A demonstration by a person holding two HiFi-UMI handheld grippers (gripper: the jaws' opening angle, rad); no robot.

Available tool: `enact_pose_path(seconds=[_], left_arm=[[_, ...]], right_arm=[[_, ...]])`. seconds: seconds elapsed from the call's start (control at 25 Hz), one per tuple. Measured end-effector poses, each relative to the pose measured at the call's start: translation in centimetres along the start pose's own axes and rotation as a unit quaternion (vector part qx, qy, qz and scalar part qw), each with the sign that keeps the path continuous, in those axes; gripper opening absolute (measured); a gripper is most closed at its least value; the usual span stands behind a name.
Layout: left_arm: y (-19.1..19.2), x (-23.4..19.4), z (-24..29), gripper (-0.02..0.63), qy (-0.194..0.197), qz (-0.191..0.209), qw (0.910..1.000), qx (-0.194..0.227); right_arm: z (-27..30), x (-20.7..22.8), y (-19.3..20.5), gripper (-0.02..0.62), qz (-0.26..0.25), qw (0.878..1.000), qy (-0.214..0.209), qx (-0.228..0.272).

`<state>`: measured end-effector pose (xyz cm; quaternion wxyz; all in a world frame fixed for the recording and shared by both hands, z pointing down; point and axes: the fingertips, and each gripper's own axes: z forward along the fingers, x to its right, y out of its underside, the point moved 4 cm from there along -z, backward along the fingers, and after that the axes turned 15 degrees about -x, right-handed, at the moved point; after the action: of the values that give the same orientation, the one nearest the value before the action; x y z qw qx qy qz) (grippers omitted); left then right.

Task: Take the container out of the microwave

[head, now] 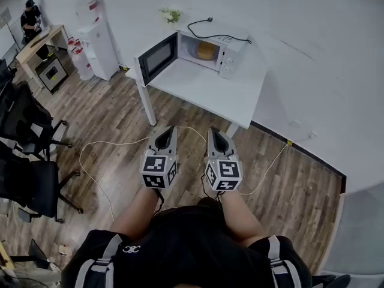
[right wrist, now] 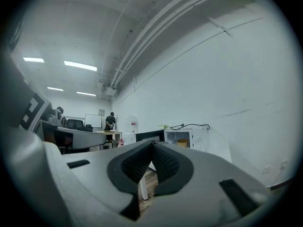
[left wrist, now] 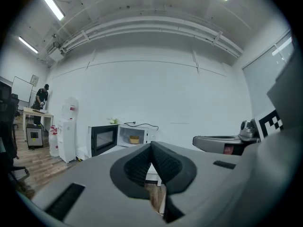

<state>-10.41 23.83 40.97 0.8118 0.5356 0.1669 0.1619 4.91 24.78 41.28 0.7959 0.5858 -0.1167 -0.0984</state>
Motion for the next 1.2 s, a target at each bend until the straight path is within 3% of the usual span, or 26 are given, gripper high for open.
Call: enact_pose_path(seconds=[0.44,0.6,0.8,1.2], left_arm=[[0.2,-2.9,2.4,0.011,0.0,-0.001,1.0,-0.002],[-0.4,-4.3,5.3,0.009,-0.004,-0.001,1.0,-0.007],[-2.1,-6.7,10.1,0.011,-0.008,-0.006,0.9999,-0.012],[-7.9,-9.4,23.5,0.01,-0.021,-0.001,0.9997,-0.016]], right_arm=[[3.8,-0.1,0.6,0.003,0.003,1.0,-0.007,-0.008],[6.8,0.3,-0.2,0.003,-0.058,0.998,0.008,-0.003],[12.1,1.8,-1.4,0.003,-0.053,0.999,-0.004,-0.001],[24.8,9.9,-6.0,0.003,-0.053,0.999,-0.015,0.002]])
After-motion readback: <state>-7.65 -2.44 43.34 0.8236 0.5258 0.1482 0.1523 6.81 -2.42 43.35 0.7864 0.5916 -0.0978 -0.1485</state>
